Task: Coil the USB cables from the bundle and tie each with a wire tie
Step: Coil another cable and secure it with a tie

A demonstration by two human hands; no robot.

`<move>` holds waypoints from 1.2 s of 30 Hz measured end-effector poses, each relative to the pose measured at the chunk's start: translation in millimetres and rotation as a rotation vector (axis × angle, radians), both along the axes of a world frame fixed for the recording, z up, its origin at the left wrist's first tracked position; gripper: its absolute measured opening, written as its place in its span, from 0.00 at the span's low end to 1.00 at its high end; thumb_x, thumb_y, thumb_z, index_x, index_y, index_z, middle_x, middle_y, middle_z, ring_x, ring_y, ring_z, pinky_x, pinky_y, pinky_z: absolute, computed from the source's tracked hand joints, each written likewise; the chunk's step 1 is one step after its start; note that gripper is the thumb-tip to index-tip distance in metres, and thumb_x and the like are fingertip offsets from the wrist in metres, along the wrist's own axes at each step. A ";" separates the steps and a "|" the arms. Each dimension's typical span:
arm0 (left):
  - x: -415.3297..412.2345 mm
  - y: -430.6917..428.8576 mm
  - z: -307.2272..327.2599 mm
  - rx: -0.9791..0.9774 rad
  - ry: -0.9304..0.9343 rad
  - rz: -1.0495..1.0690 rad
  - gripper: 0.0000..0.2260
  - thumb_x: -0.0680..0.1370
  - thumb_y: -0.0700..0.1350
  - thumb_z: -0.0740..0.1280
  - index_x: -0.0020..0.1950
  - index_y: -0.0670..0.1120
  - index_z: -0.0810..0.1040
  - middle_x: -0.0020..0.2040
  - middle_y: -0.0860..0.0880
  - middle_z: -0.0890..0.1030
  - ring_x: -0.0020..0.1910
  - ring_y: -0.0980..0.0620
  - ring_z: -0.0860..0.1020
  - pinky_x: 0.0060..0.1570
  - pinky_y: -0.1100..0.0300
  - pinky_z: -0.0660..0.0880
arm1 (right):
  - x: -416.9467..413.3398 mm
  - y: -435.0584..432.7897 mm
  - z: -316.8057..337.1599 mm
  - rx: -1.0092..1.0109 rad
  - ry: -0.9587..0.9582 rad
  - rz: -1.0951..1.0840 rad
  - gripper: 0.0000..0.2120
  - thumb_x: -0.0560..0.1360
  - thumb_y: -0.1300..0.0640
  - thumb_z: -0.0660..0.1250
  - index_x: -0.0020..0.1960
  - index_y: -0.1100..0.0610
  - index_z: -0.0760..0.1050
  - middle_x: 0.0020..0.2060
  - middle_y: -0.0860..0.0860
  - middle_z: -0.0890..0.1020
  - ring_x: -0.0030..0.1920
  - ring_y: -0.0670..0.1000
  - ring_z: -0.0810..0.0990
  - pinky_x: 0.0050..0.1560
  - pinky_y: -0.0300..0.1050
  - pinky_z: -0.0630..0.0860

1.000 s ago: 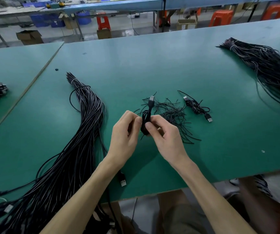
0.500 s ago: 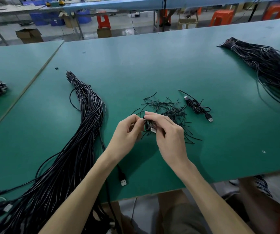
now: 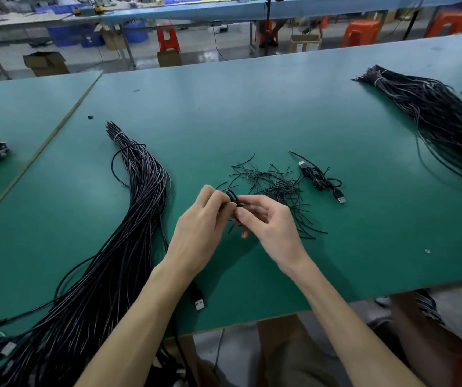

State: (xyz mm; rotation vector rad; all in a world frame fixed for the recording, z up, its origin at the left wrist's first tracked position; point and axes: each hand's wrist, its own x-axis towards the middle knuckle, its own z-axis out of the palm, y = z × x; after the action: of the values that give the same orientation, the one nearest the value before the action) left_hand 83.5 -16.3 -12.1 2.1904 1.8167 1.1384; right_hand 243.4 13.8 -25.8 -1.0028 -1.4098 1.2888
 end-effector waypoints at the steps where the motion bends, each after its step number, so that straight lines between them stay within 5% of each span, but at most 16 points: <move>1: 2.3 -0.5 0.6 -0.006 0.041 0.012 0.12 0.84 0.51 0.60 0.53 0.43 0.75 0.49 0.52 0.72 0.35 0.48 0.72 0.34 0.51 0.72 | 0.4 -0.1 -0.6 0.002 -0.002 -0.008 0.10 0.79 0.59 0.72 0.61 0.57 0.81 0.46 0.52 0.87 0.36 0.50 0.84 0.41 0.44 0.81; 10: 10.9 -3.1 3.9 0.067 0.250 0.043 0.08 0.84 0.42 0.64 0.48 0.40 0.75 0.45 0.45 0.73 0.31 0.46 0.70 0.31 0.56 0.64 | -0.9 -3.5 -1.8 0.108 -0.133 -0.002 0.08 0.83 0.58 0.66 0.59 0.57 0.82 0.38 0.48 0.86 0.34 0.48 0.83 0.41 0.38 0.79; 14: 12.6 -3.0 3.9 0.095 0.229 0.078 0.08 0.83 0.41 0.66 0.45 0.41 0.73 0.42 0.47 0.72 0.31 0.46 0.68 0.36 0.57 0.62 | -1.4 -2.6 -2.7 0.154 -0.118 0.007 0.08 0.83 0.60 0.66 0.61 0.57 0.80 0.43 0.49 0.86 0.36 0.49 0.84 0.45 0.42 0.81; 18: 15.1 -1.8 0.3 0.036 -0.027 0.041 0.09 0.83 0.43 0.64 0.44 0.46 0.70 0.41 0.55 0.70 0.35 0.49 0.70 0.37 0.58 0.68 | -0.5 -0.4 -2.8 0.161 -0.044 0.014 0.08 0.81 0.63 0.68 0.60 0.57 0.79 0.49 0.49 0.86 0.49 0.47 0.85 0.51 0.38 0.80; 24: 22.2 1.9 1.4 -0.092 -0.468 -0.012 0.13 0.83 0.38 0.64 0.40 0.46 0.70 0.31 0.61 0.72 0.30 0.59 0.67 0.33 0.70 0.64 | -1.2 -1.2 -1.2 0.177 0.022 0.004 0.12 0.80 0.67 0.68 0.57 0.52 0.77 0.52 0.47 0.85 0.55 0.50 0.83 0.56 0.49 0.82; 29: 19.2 2.5 4.1 -0.381 -1.009 -0.203 0.12 0.83 0.42 0.63 0.39 0.48 0.73 0.33 0.52 0.67 0.30 0.53 0.61 0.32 0.63 0.59 | 2.2 -3.2 3.8 0.230 0.020 -0.036 0.14 0.79 0.66 0.69 0.59 0.50 0.78 0.54 0.44 0.85 0.59 0.50 0.82 0.57 0.49 0.80; 32: 14.4 3.2 3.7 -0.496 -1.163 -0.297 0.12 0.82 0.43 0.63 0.38 0.48 0.74 0.35 0.52 0.68 0.31 0.53 0.61 0.32 0.63 0.61 | 2.1 -5.2 5.9 0.284 -0.023 -0.083 0.15 0.79 0.67 0.70 0.60 0.49 0.78 0.54 0.44 0.85 0.59 0.51 0.82 0.57 0.53 0.79; 36: 10.1 6.5 4.2 -0.659 -1.295 -0.341 0.13 0.83 0.46 0.64 0.38 0.48 0.75 0.34 0.52 0.68 0.29 0.55 0.63 0.34 0.62 0.62 | 1.2 -8.8 5.8 0.388 -0.127 -0.164 0.19 0.78 0.66 0.71 0.62 0.46 0.78 0.53 0.42 0.84 0.57 0.48 0.81 0.56 0.41 0.74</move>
State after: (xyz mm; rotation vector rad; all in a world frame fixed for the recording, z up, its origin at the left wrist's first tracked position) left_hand 93.5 -9.8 -7.9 0.8778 0.9389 1.1588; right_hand 244.6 5.0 -20.0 -0.9221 -1.5637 0.8028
